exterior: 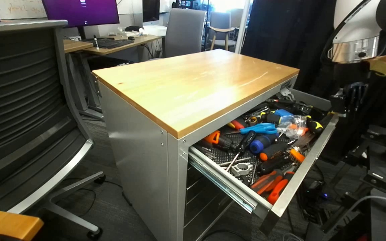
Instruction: Put the screwdriver in the drawer.
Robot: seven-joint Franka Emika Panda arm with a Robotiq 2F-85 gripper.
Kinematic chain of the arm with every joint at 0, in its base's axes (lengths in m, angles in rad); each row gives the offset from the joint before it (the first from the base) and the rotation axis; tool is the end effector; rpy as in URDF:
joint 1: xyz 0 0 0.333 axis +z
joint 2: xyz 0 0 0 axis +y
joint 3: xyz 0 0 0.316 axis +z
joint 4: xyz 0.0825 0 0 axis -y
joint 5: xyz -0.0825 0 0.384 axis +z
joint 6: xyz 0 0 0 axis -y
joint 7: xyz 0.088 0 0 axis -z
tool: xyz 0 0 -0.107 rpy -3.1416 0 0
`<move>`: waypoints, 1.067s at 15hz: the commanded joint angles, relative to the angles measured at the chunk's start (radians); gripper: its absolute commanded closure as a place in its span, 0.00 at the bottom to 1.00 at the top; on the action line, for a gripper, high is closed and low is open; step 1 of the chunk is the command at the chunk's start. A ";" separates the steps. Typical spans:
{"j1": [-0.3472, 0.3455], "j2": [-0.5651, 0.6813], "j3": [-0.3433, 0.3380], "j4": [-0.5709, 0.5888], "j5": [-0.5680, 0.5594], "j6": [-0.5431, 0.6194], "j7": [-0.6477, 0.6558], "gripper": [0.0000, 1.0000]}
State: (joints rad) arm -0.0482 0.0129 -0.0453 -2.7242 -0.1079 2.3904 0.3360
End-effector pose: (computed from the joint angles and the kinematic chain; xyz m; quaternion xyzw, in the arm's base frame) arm 0.3583 -0.0346 0.1969 0.9706 -0.1655 -0.1674 0.0504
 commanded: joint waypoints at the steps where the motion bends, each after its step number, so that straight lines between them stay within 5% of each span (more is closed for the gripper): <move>1: -0.005 0.057 -0.010 0.028 -0.017 0.028 -0.036 0.94; 4: 0.006 0.108 -0.012 0.048 -0.063 0.108 -0.002 0.99; 11: 0.056 0.226 -0.027 0.139 -0.207 0.300 0.083 0.93; 16: 0.149 0.293 -0.112 0.224 -0.377 0.445 0.193 0.95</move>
State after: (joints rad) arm 0.0265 0.2371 -0.0982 -2.5804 -0.4078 2.7413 0.4575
